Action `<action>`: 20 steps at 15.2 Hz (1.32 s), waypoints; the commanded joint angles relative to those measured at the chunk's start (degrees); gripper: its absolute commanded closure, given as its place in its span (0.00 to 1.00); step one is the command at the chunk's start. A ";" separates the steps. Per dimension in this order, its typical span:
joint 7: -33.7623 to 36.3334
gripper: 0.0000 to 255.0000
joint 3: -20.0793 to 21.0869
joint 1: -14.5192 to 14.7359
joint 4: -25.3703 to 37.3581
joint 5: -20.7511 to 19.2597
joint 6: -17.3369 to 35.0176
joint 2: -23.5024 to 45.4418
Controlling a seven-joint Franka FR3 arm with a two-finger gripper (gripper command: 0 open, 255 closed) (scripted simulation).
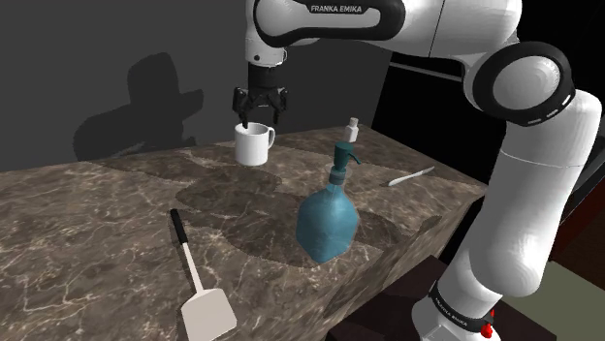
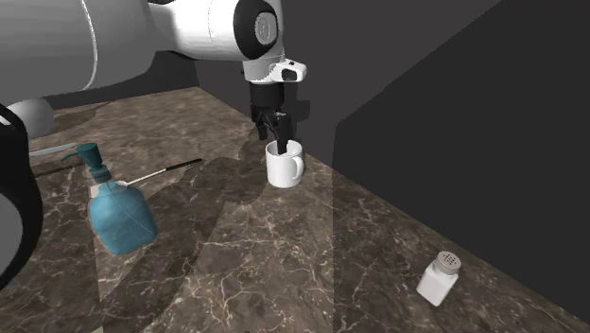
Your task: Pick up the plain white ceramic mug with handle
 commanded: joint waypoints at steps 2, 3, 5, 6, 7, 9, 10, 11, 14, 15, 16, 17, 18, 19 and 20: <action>2.40 0.00 0.55 2.01 10.76 -1.68 -2.64 7.93; 3.04 0.00 0.61 2.82 15.00 -2.29 -3.88 10.87; 3.77 0.00 0.57 4.09 21.40 -3.12 -5.90 15.14; 3.79 0.00 0.54 3.98 20.08 -3.04 -4.92 14.80; 3.82 0.00 0.54 3.85 18.78 -2.96 -3.94 14.46; 3.87 0.00 0.54 3.63 16.44 -2.86 -2.11 13.96; 3.90 0.00 0.54 3.53 15.33 -2.82 -1.21 13.74; 3.92 0.00 0.54 3.43 14.25 -2.79 -0.33 13.55; 3.97 0.00 0.53 3.30 12.62 -2.74 1.03 13.28; 3.90 1.00 0.51 3.26 12.75 -2.74 0.96 13.34; 3.89 1.00 0.50 3.28 12.90 -2.76 0.92 13.46; 3.90 1.00 0.50 3.28 12.90 -2.76 0.94 13.47; 3.90 1.00 0.50 3.28 12.90 -2.76 0.94 13.47; 3.90 1.00 0.50 3.28 12.90 -2.76 0.94 13.47; 3.89 1.00 0.50 3.27 12.87 -2.76 0.95 13.45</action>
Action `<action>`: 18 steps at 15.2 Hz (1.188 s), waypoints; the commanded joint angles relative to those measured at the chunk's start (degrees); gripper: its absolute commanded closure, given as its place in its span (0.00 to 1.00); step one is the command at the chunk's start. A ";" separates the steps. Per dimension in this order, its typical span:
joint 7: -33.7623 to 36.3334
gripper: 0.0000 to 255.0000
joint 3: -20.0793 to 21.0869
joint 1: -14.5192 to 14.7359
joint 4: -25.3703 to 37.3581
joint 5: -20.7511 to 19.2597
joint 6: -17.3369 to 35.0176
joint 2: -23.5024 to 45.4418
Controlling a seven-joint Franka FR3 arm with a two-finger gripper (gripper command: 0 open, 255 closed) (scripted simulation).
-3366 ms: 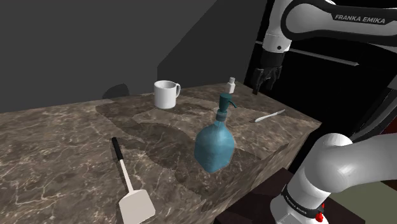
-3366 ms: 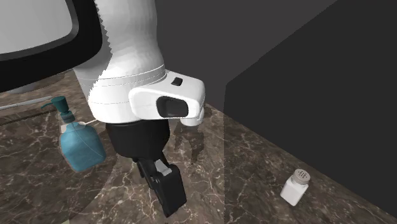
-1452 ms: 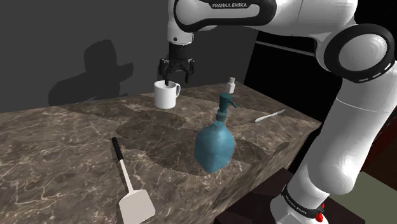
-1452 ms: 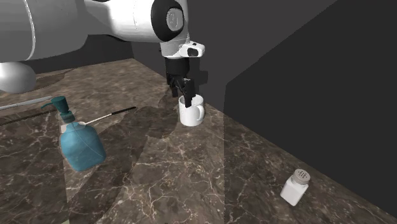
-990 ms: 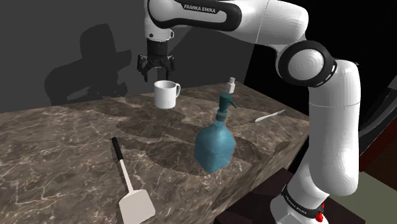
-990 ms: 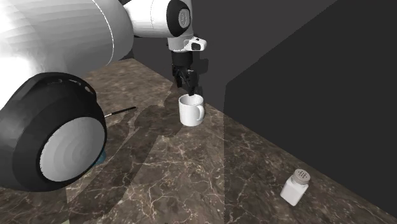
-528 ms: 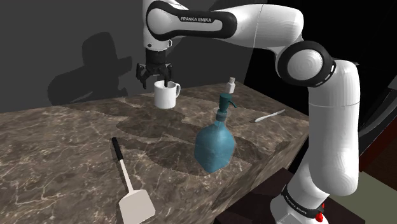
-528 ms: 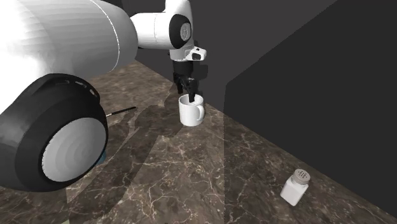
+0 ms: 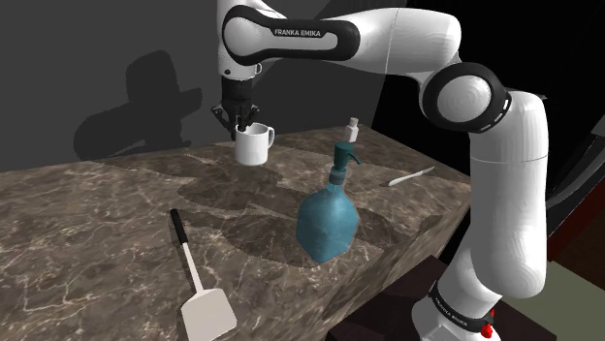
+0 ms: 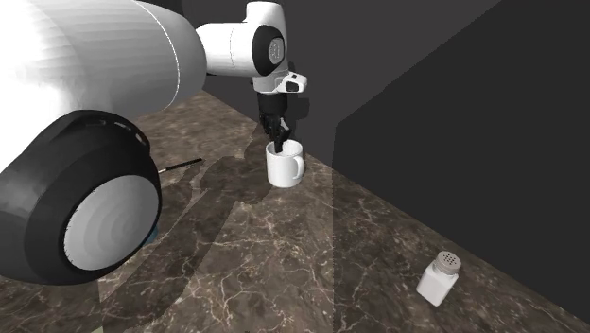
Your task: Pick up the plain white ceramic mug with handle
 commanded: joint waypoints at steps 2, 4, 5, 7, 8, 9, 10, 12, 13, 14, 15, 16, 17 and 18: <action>0.00 1.00 -0.01 -0.01 -0.05 0.00 0.03 0.02; 0.06 1.00 0.02 0.02 -0.26 0.01 0.11 -0.11; 0.04 1.00 0.02 0.10 0.75 -0.02 -0.75 0.04; -0.02 1.00 0.03 0.28 2.91 -0.09 -2.51 0.43; -0.05 1.00 0.03 0.39 4.05 -0.13 -3.42 0.66; -0.07 1.00 0.03 0.50 5.23 -0.19 -4.34 0.92; -0.10 1.00 0.03 0.62 6.46 -0.25 -5.28 1.21; -0.15 1.00 0.02 0.89 9.10 -0.39 -7.24 1.89; -0.18 1.00 0.01 1.05 10.52 -0.47 -8.26 2.29; -0.21 1.00 0.00 1.22 12.01 -0.57 -9.31 2.73; -0.24 1.00 -0.02 1.40 13.59 -0.68 -10.40 3.22; -0.28 1.00 -0.04 1.61 15.27 -0.80 -11.53 3.77; -0.32 1.00 -0.07 1.83 17.06 -0.93 -12.71 4.38; -0.36 1.00 -0.10 2.09 19.00 -1.08 -13.95 5.07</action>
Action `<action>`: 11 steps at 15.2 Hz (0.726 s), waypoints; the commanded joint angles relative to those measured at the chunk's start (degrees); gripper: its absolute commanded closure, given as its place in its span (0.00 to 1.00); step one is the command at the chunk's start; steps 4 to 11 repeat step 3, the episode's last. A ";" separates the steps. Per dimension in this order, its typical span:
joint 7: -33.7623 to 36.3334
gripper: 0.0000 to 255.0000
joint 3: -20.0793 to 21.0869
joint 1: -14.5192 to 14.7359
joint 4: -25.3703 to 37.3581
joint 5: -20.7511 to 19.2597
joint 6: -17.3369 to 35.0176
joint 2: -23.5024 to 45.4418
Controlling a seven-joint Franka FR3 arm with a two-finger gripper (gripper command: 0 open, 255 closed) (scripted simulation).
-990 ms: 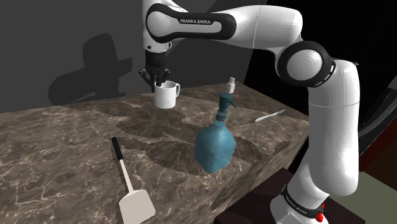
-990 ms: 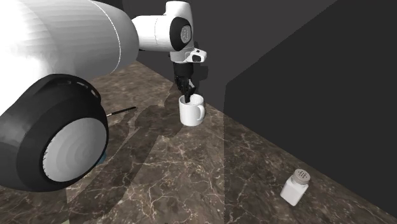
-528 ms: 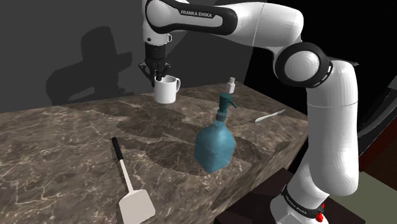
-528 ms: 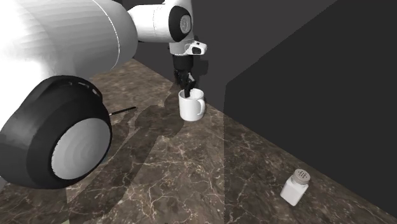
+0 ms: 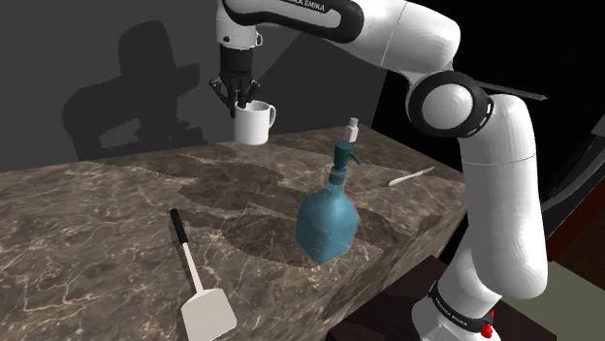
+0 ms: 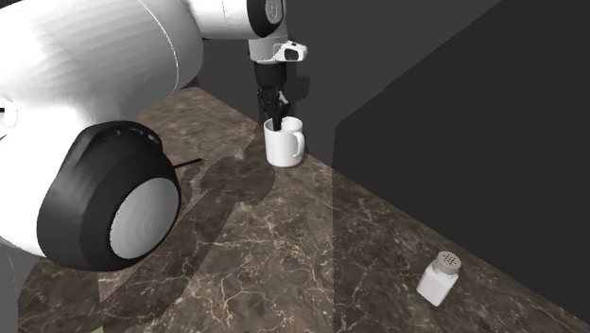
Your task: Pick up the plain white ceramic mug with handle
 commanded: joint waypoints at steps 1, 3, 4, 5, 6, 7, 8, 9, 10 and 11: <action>-0.13 1.00 -0.08 0.48 3.88 -0.30 -2.48 1.40; -0.14 1.00 -0.09 0.52 4.18 -0.32 -2.67 1.51; -0.14 1.00 -0.09 0.52 4.18 -0.32 -2.67 1.51; -0.14 1.00 -0.09 0.52 4.18 -0.32 -2.67 1.51; -0.14 1.00 -0.09 0.52 4.18 -0.32 -2.67 1.51; -0.14 1.00 -0.09 0.52 4.18 -0.32 -2.67 1.51; -0.14 1.00 -0.09 0.52 4.18 -0.32 -2.67 1.51; -0.14 1.00 -0.09 0.52 4.18 -0.32 -2.67 1.51; -0.14 1.00 -0.09 0.52 4.18 -0.32 -2.67 1.51; -0.14 1.00 -0.09 0.52 4.18 -0.32 -2.67 1.51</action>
